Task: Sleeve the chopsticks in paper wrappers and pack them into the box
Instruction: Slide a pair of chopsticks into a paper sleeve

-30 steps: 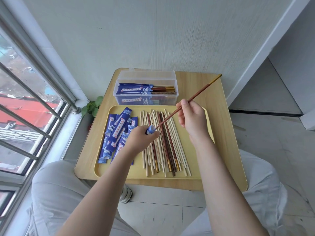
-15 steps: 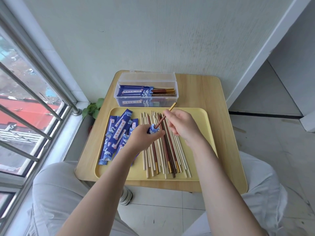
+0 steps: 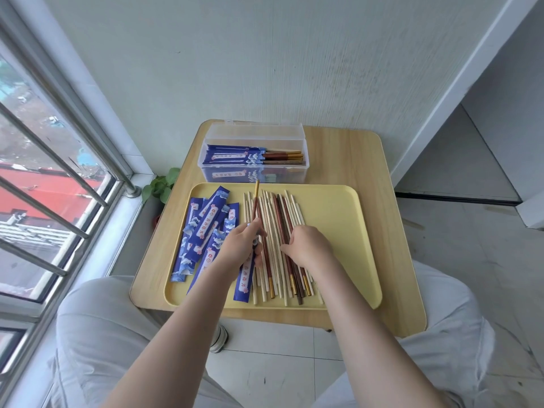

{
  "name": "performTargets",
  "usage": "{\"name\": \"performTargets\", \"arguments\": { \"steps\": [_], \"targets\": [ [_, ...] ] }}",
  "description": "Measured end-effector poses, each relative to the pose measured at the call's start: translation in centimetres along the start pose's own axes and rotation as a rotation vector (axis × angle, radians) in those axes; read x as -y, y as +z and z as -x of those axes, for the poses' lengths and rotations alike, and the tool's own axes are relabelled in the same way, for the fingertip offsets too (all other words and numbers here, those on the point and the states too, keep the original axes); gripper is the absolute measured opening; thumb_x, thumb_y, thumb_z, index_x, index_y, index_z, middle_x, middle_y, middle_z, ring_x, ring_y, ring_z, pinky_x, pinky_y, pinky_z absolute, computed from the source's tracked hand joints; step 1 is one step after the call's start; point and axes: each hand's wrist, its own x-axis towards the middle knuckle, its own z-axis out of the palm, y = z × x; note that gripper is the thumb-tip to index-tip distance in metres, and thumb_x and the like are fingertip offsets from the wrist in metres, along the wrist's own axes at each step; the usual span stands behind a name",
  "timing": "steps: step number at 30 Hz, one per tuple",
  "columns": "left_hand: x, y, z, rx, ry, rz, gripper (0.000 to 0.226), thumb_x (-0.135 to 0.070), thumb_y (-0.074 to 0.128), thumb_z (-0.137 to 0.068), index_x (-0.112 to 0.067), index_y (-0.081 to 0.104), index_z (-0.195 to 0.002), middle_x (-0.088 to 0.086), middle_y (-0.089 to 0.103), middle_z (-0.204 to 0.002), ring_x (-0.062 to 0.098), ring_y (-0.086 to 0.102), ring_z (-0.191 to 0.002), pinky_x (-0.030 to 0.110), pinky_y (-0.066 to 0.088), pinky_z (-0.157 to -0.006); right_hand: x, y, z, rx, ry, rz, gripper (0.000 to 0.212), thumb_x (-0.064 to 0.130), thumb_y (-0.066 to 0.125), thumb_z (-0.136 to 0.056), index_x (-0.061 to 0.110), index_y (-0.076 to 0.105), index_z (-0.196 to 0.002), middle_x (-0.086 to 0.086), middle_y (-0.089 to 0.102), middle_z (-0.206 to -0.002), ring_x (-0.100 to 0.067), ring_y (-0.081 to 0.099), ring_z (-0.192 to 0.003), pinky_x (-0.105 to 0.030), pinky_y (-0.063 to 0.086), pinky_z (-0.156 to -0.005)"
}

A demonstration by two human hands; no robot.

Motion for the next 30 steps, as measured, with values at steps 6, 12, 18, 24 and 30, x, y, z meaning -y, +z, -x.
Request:
{"name": "performTargets", "arguments": {
  "steps": [6, 12, 18, 24, 30],
  "targets": [
    [0.3, 0.5, -0.2, -0.031, -0.022, 0.028, 0.045, -0.049, 0.044, -0.103, -0.010, 0.062, -0.091, 0.005, 0.053, -0.056, 0.023, 0.050, -0.047, 0.038, 0.046, -0.061, 0.7, 0.5, 0.1, -0.017, 0.029, -0.018, 0.015, 0.020, 0.062, -0.094, 0.015, 0.050, -0.087, -0.001, 0.053, -0.080, -0.022, 0.055, -0.068, -0.029, 0.041, -0.054],
    [0.6, 0.4, -0.3, -0.043, -0.010, 0.018, 0.047, -0.052, 0.045, -0.101, -0.011, 0.062, -0.086, 0.008, 0.052, -0.055, 0.026, 0.049, -0.048, 0.042, 0.046, -0.067, 1.1, 0.6, 0.4, -0.055, 0.027, -0.052, 0.028, 0.016, 0.062, -0.095, 0.004, 0.054, -0.118, -0.010, 0.063, -0.112, -0.028, 0.064, -0.098, -0.031, 0.044, -0.069],
    [0.0, 0.4, 0.0, -0.012, -0.033, 0.031, 0.047, -0.046, 0.041, -0.104, -0.009, 0.064, -0.088, 0.004, 0.049, -0.053, 0.023, 0.045, -0.047, 0.033, 0.044, -0.055, 0.6, -1.8, 1.0, -0.098, -0.024, -0.335, 0.015, 0.017, 0.060, -0.093, 0.013, 0.050, -0.104, -0.002, 0.058, -0.083, -0.017, 0.053, -0.064, -0.027, 0.036, -0.050],
    [-0.8, 0.0, 0.6, 0.046, -0.038, 0.043, 0.047, -0.043, 0.036, -0.105, -0.007, 0.063, -0.090, 0.005, 0.048, -0.053, 0.019, 0.041, -0.042, 0.025, 0.038, -0.044, 0.7, -6.9, 2.4, -0.057, -0.177, -1.093, 0.031, -0.002, 0.044, -0.095, 0.012, 0.068, -0.108, -0.010, 0.075, -0.086, -0.019, 0.063, -0.063, -0.024, 0.047, -0.049],
    [-1.5, 0.0, 0.6, 0.117, -0.042, 0.063, 0.051, -0.045, 0.034, -0.104, -0.006, 0.063, -0.089, 0.007, 0.044, -0.054, 0.021, 0.037, -0.042, 0.027, 0.035, -0.046, 0.3, -8.7, 1.5, -0.176, -0.319, -1.335, 0.015, 0.017, 0.056, -0.102, 0.008, 0.067, -0.098, -0.011, 0.072, -0.077, -0.020, 0.061, -0.056, -0.023, 0.041, -0.046]
  ]
}}
